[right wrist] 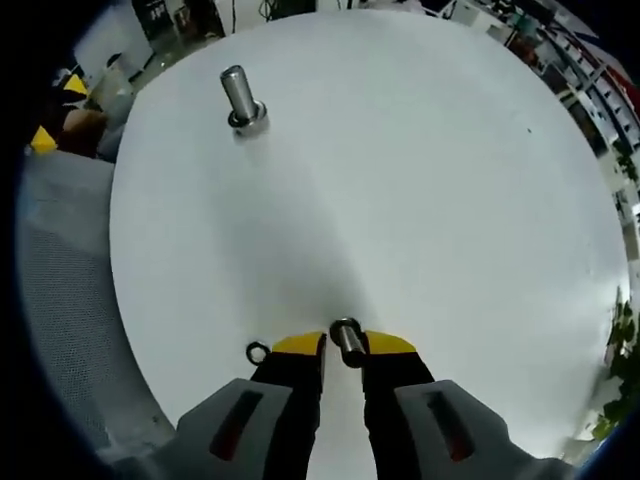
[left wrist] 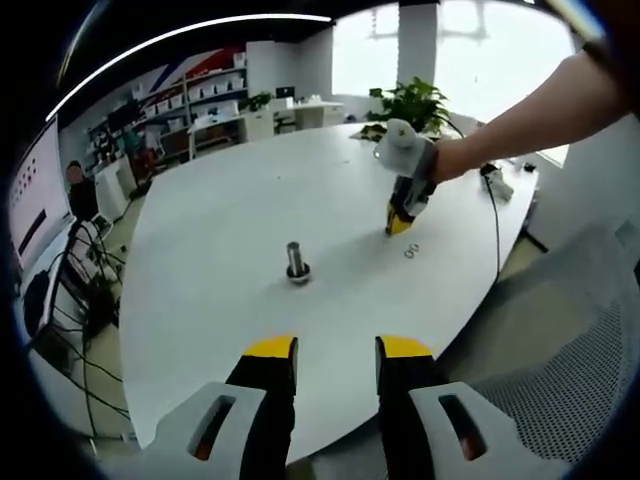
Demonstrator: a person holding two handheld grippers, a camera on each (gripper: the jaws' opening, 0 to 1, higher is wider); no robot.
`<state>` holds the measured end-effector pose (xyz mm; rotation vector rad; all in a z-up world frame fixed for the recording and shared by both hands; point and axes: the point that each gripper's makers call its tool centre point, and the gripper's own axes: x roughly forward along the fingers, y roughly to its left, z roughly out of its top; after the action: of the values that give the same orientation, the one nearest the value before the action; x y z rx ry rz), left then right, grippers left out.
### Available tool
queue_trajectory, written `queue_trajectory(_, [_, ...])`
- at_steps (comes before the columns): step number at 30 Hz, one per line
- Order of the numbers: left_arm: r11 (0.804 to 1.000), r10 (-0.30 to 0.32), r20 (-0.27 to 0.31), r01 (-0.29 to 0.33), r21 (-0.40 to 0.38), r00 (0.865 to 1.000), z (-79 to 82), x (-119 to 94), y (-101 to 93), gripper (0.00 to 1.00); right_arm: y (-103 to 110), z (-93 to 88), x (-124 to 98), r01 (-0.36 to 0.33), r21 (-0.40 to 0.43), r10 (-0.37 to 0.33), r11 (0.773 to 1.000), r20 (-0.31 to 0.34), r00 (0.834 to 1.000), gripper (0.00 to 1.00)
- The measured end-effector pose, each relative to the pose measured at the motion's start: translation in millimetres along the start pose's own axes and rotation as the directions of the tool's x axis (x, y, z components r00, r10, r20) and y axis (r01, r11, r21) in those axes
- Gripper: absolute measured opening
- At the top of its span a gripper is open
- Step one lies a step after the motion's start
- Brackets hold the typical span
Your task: Place the washer onto the threaded stud by aligning its center hole with the stud, sliding it down to the base, and recovering from edge contact or off-axis alignment until the washer reaches the visible bottom stop.
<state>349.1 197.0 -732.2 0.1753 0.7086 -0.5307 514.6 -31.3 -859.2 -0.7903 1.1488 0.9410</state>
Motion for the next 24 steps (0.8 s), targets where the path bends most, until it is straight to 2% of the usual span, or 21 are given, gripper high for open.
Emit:
queue_trajectory(12, [1.0, 0.009, 0.009, -0.009, 0.002, 1.0, 1.3, -1, 1.3, 0.29, 8, -15.8, -12, 0.009, 0.016, -0.009, 1.0, -0.008, 1.0, 0.18])
queue_trajectory(24, [1.0, 0.017, 0.01, -0.017, 0.009, 1.0, 1.7, -2, 2.6, 0.29, 36, -28.2, -12, -0.064, -0.043, 0.063, 0.997, -0.01, 0.998, 0.19])
